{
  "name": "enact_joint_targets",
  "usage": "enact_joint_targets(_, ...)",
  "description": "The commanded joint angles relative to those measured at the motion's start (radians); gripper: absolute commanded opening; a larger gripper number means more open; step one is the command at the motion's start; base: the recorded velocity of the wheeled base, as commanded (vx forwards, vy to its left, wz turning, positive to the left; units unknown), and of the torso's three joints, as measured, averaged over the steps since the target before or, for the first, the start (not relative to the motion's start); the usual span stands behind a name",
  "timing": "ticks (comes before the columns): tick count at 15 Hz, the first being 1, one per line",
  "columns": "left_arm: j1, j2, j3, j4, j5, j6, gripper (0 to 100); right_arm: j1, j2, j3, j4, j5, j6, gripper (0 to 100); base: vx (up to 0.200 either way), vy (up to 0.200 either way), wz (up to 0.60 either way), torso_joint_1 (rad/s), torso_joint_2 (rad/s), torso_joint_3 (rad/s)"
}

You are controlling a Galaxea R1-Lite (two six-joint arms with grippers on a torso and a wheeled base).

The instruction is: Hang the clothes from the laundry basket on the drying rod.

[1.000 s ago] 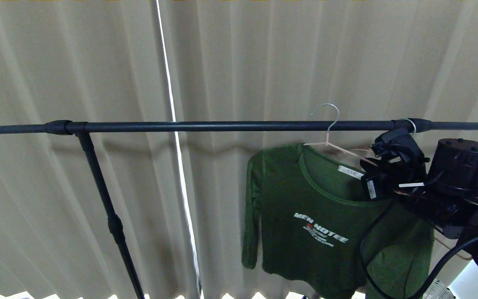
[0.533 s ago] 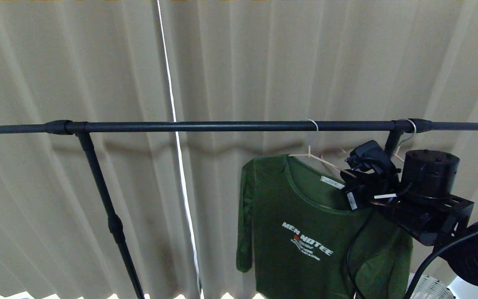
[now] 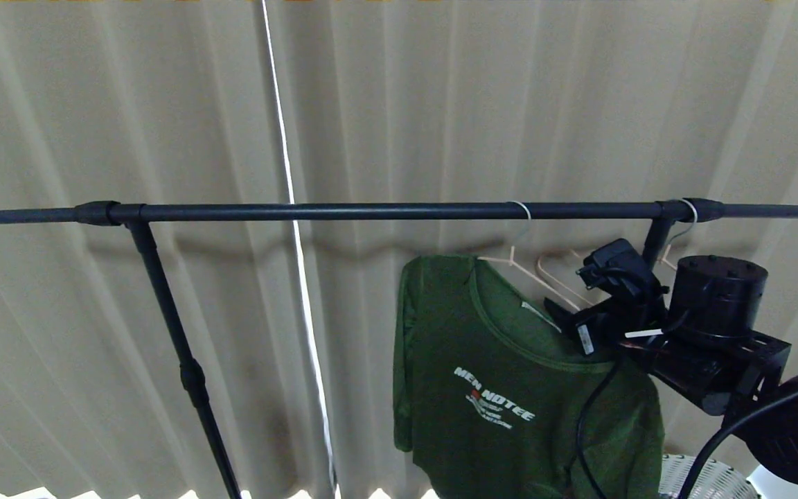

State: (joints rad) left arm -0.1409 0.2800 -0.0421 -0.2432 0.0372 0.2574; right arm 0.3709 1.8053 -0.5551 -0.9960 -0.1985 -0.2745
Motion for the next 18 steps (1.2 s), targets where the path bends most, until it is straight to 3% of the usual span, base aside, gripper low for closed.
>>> enact_joint_targets(1,0.001,-0.005,-0.001,-0.001,0.001,0.0,100,0.017,0.006,0.05,-0.072,0.067,0.015,100,0.0,0.0,0.0,0.0,0.0,0.0)
enact_joint_targets(3,0.0,-0.008,0.001,-0.001,0.001,0.0,100,0.02,0.014,0.093,-0.147,0.133,0.037,100,0.0,0.0,0.0,0.0,0.0,0.0)
enact_joint_targets(7,0.001,-0.015,0.013,-0.001,0.003,-0.001,100,0.02,0.034,0.135,-0.291,0.151,0.11,100,0.0,0.0,0.0,0.0,0.0,0.0)
enact_joint_targets(10,0.001,-0.025,0.027,0.001,0.003,-0.001,100,0.02,0.035,0.165,-0.415,0.225,0.153,100,0.0,0.0,0.0,0.0,0.0,0.0)
enact_joint_targets(15,0.001,-0.035,0.027,0.021,0.004,-0.003,100,0.02,0.028,0.211,-0.575,0.254,0.161,100,0.0,0.0,0.0,0.0,0.0,0.0)
enact_joint_targets(18,0.001,-0.058,0.019,0.07,0.009,-0.006,100,0.02,-0.077,0.293,-0.575,0.254,0.172,100,0.0,0.0,0.0,0.0,0.0,0.0)
